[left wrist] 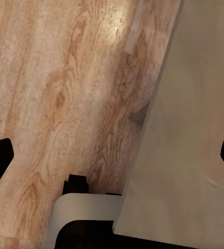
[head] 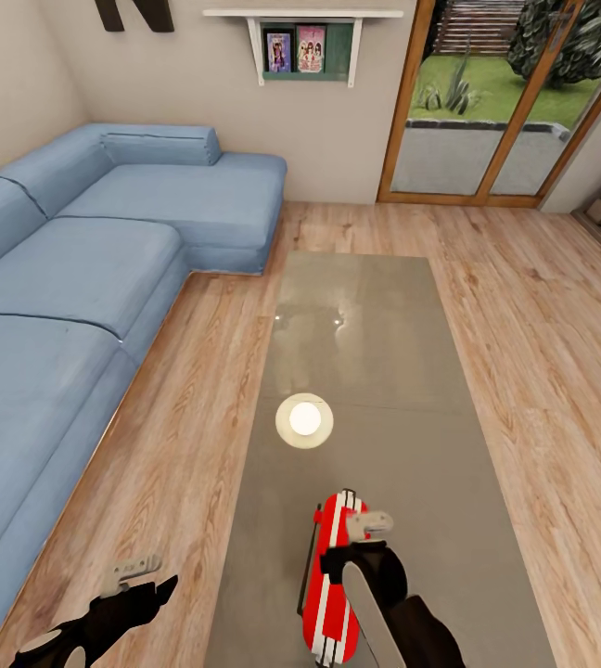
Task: Turn on the radio receiver that's on the table in the living room.
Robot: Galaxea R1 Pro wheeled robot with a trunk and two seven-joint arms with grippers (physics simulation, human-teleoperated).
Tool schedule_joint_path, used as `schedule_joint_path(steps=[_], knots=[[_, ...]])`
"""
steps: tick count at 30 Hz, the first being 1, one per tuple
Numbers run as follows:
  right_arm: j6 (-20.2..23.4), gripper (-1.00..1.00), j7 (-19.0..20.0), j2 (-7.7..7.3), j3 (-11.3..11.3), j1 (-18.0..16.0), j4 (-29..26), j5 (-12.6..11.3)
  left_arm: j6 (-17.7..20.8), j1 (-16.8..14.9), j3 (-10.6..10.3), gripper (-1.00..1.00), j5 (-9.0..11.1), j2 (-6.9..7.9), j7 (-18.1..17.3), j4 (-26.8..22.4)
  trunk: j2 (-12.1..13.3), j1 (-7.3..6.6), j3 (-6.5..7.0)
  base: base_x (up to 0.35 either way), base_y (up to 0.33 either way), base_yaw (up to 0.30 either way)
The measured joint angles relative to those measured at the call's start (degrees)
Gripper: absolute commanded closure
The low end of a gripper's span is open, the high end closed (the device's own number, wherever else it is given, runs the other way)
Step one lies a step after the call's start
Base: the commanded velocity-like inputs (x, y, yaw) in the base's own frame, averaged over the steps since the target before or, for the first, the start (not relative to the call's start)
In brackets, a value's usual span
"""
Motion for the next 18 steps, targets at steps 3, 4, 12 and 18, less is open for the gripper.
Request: schedule_joint_path(steps=[3, 4, 12, 18], knots=[[-0.57, -1.0, 0.14, 0.0, 0.01, -0.22, 2.64, -0.12, 0.0, 0.0, 0.01, -1.0, 0.0, 0.0, -0.05, 0.0, 0.0, 0.0, 0.0, 0.0, 0.0, 0.0], [-0.7, -1.0, 0.16, 0.0, 0.01, -0.25, 3.03, -0.12, 0.0, 0.0, 0.0, -1.0, 0.0, 0.0, -0.05, 0.0, 0.0, 0.0, 0.0, 0.0, 0.0, 0.0], [-1.45, -1.0, 0.41, 0.0, 0.01, -0.33, 4.44, -0.2, 0.0, 0.0, 0.02, -1.0, 0.0, 0.0, -0.01, 0.01, 0.0, 0.0, 0.0, 0.0, 0.0, 0.0], [-1.52, -1.0, 0.57, 0.0, 1.01, -0.33, 4.5, -0.24, 0.0, 0.0, 0.04, -1.0, 0.0, 0.0, 0.0, 0.01, 0.0, 0.0, 0.0, 0.0, 0.0, 0.0]])
